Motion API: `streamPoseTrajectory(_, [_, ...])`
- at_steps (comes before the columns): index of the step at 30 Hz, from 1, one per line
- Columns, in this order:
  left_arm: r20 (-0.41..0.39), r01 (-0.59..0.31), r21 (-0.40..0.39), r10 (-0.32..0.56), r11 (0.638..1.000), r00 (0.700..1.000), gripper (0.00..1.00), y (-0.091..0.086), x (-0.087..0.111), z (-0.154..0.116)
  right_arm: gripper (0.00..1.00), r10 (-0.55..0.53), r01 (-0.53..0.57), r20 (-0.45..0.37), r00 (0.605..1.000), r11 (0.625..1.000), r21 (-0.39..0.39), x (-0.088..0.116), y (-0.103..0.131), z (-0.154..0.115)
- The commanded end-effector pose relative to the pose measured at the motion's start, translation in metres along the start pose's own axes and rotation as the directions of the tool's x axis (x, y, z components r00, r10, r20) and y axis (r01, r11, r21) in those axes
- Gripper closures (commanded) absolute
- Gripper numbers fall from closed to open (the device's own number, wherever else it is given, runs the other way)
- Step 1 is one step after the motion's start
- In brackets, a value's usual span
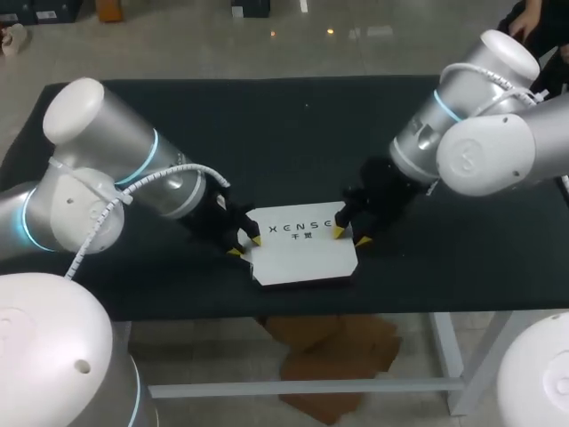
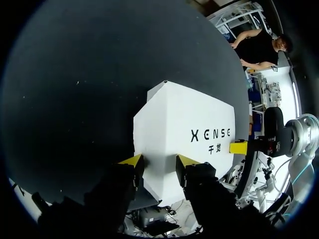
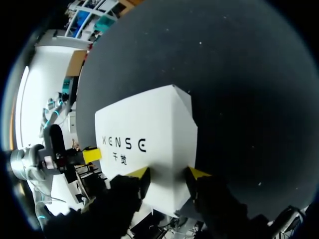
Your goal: Assemble the packaging by folding the flat box into shape, placing the metal phone stand inside, and closing the box properly
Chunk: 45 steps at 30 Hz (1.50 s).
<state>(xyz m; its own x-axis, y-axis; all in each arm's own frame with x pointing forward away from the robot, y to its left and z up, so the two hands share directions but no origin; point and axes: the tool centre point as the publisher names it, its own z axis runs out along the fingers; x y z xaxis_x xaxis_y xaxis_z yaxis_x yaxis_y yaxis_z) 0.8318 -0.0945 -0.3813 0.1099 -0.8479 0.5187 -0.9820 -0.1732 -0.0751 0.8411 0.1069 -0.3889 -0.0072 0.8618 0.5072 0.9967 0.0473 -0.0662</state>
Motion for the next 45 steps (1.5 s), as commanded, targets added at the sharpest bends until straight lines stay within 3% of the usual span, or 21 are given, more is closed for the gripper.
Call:
streamPoseTrajectory(1, [-0.018, -0.003, 0.005, 0.003, 1.0, 1.0, 0.55, 0.001, -0.002, 0.007, 0.48, -0.001, 0.001, -0.017, 1.0, 1.0, -0.006, 0.0, -0.001, 0.002])
streamPoseTrajectory(11, [-0.097, -0.021, 0.014, 0.022, 1.0, 0.995, 0.55, 0.0, 0.004, 0.009, 0.47, -0.002, 0.0, -0.043, 0.999, 1.0, -0.032, 0.005, 0.0, 0.002])
streamPoseTrajectory(24, [-0.135, -0.017, 0.014, 0.019, 1.0, 0.991, 0.56, -0.002, 0.009, 0.01, 0.5, 0.015, -0.018, -0.066, 0.998, 0.999, -0.047, 0.007, 0.001, 0.002])
streamPoseTrajectory(29, [-0.142, -0.021, 0.019, 0.023, 1.0, 0.99, 0.56, -0.001, 0.01, 0.008, 0.5, 0.07, -0.074, -0.069, 0.995, 0.996, -0.053, 0.006, 0.001, 0.002])
streamPoseTrajectory(32, [-0.141, -0.023, 0.022, 0.026, 0.999, 0.99, 0.55, -0.001, 0.01, 0.008, 0.41, 0.089, -0.094, -0.078, 0.993, 0.994, -0.056, 0.005, 0.001, 0.001])
streamPoseTrajectory(36, [-0.141, -0.023, 0.025, 0.026, 0.999, 0.99, 0.56, -0.001, 0.011, 0.008, 0.47, 0.11, -0.114, -0.09, 0.99, 0.992, -0.049, 0.005, 0.002, 0.001])
streamPoseTrajectory(45, [-0.143, -0.028, 0.035, 0.033, 0.999, 0.989, 0.56, -0.001, 0.013, 0.01, 0.48, 0.135, -0.14, -0.109, 0.985, 0.989, -0.042, 0.004, 0.004, 0.004])
